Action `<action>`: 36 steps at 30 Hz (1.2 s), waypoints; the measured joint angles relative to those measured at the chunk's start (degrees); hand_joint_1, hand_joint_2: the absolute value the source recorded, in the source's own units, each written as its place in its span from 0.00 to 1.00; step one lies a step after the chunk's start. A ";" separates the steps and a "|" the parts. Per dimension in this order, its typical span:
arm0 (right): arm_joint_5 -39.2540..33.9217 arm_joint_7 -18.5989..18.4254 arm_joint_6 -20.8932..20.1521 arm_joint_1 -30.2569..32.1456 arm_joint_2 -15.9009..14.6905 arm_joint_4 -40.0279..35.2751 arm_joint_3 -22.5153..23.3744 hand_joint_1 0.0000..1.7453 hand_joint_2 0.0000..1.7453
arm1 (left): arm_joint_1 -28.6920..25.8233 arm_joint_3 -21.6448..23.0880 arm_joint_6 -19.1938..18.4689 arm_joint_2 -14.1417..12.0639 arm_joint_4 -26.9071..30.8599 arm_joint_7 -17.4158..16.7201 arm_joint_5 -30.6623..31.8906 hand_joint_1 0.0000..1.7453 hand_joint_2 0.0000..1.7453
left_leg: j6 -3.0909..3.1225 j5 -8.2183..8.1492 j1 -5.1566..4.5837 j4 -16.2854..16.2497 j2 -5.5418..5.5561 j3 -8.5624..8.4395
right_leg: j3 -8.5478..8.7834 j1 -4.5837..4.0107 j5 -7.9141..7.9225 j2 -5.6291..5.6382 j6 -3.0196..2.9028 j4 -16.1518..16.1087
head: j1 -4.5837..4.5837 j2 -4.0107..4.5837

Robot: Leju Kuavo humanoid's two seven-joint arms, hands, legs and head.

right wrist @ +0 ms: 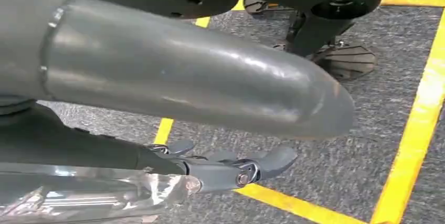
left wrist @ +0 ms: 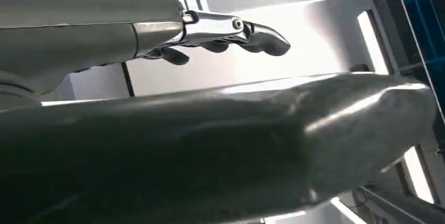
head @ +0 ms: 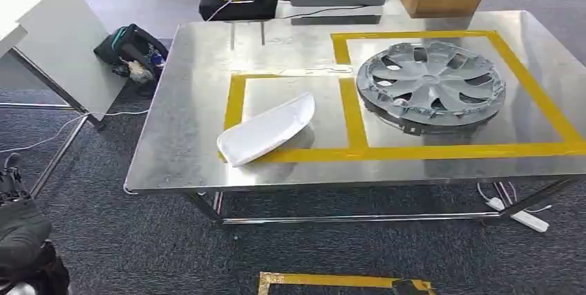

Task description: Take the parts from the cabinet and place them on the table.

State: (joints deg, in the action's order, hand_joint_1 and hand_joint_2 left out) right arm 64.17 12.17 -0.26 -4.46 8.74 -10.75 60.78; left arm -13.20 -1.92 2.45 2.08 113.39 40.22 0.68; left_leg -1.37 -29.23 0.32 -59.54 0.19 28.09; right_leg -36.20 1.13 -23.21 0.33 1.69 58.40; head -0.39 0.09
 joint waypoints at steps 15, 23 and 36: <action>0.59 -0.76 0.07 0.23 -0.57 -0.02 0.02 0.00 0.00 | -1.16 -0.57 -0.50 0.94 0.83 0.00 -0.11 0.00 0.00 | 2.65 5.83 -0.94 4.21 -0.09 5.20 | 4.60 -0.72 -4.27 -0.03 1.42 6.36 | -0.24 0.02; 0.83 -0.85 0.07 -0.13 -0.83 -0.04 0.02 0.00 0.00 | -1.87 -1.05 -0.61 1.40 1.62 0.00 -0.15 0.00 0.00 | 0.08 1.25 -0.88 -0.79 -0.04 8.47 | 7.56 -0.67 -4.10 -0.46 -1.17 -2.91 | 0.41 0.02; 1.11 -0.17 0.11 -0.06 -1.03 -0.07 0.02 0.00 0.00 | -2.43 -1.75 -0.11 1.73 2.06 0.00 0.31 0.00 0.00 | 2.24 2.24 -0.94 8.41 -0.18 -2.99 | 0.57 -0.49 3.53 -0.54 1.50 -3.82 | 0.50 0.02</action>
State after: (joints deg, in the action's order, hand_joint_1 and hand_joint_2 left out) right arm 65.29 12.00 -0.15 -4.52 7.72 -10.82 60.81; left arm -15.63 -3.67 2.34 3.80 115.45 40.22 0.98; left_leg 0.87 -26.99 -0.62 -51.13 0.01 25.10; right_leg -35.63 0.64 -19.68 -0.21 3.18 54.58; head 0.11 0.11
